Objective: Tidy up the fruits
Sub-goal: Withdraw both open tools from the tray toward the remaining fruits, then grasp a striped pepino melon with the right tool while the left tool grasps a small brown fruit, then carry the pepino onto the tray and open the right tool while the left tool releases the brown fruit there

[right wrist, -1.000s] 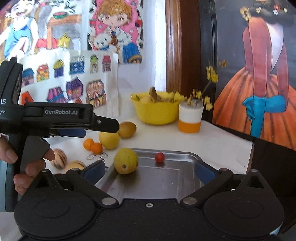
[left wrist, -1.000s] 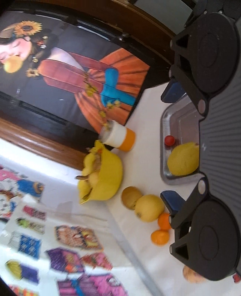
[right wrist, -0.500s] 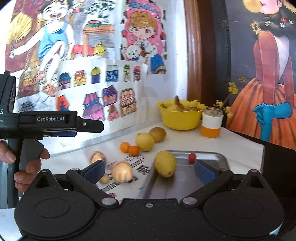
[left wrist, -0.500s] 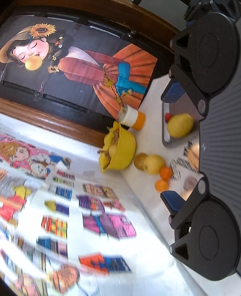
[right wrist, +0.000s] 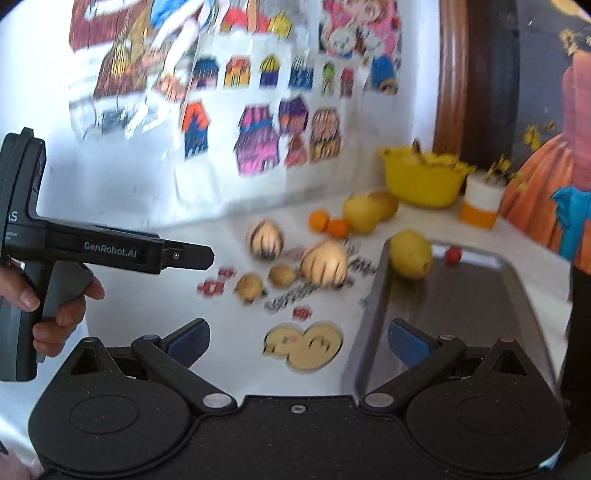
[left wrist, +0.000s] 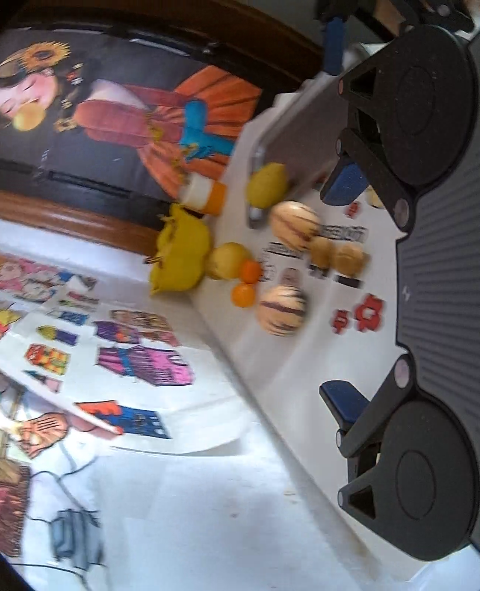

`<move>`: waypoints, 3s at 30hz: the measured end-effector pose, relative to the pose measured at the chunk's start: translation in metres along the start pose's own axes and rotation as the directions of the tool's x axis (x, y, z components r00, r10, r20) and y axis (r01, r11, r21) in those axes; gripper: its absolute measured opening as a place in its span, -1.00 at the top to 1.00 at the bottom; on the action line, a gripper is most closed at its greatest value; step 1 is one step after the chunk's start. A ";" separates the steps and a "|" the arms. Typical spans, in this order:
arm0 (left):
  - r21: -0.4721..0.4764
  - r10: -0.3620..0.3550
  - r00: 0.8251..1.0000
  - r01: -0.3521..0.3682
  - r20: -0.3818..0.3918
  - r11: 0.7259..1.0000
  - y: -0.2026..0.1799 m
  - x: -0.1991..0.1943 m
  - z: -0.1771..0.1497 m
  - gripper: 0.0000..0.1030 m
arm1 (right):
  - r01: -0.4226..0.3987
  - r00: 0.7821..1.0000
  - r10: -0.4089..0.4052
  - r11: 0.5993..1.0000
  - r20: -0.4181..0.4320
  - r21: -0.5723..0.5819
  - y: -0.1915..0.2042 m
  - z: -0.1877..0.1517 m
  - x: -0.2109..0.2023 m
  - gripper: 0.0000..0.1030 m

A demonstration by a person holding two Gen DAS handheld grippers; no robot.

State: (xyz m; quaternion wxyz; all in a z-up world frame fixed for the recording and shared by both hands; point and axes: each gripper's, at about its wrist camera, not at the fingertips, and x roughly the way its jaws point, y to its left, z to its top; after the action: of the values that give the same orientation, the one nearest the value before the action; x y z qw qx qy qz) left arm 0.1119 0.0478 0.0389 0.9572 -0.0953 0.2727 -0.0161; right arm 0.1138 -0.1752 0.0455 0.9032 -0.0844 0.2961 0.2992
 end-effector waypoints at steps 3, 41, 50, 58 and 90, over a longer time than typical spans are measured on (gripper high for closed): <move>0.054 0.007 1.000 -0.006 -0.011 0.999 -0.001 0.000 -0.013 -0.99 | -0.005 0.998 0.004 1.000 -0.058 -0.004 0.002 -0.006 0.009 -0.99; 0.165 -0.012 0.993 0.032 -0.121 0.986 -0.029 0.066 -0.008 -0.38 | 0.001 0.995 0.012 0.991 -0.098 0.136 -0.037 0.064 0.144 -0.27; 0.170 0.003 0.994 0.015 -0.105 0.985 -0.033 0.068 -0.008 0.32 | -0.035 0.992 0.057 0.982 -0.117 0.188 -0.044 0.054 0.157 -0.09; 0.120 -0.004 0.991 0.021 -0.136 0.993 -0.033 0.069 -0.001 0.45 | -0.070 0.992 0.092 0.972 -0.089 0.223 -0.050 0.050 0.153 -0.07; 0.165 -0.071 0.988 0.093 -0.134 0.982 -0.162 0.139 0.033 0.45 | 0.081 0.997 -0.082 0.945 -0.012 0.317 -0.210 0.012 0.080 -0.08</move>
State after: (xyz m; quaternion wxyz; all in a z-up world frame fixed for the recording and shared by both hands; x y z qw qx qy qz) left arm 0.2505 -0.1174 0.0253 0.9409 -0.0230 0.3270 -0.0851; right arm 0.2953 -0.3015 0.0029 0.9168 0.0496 0.3359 0.2102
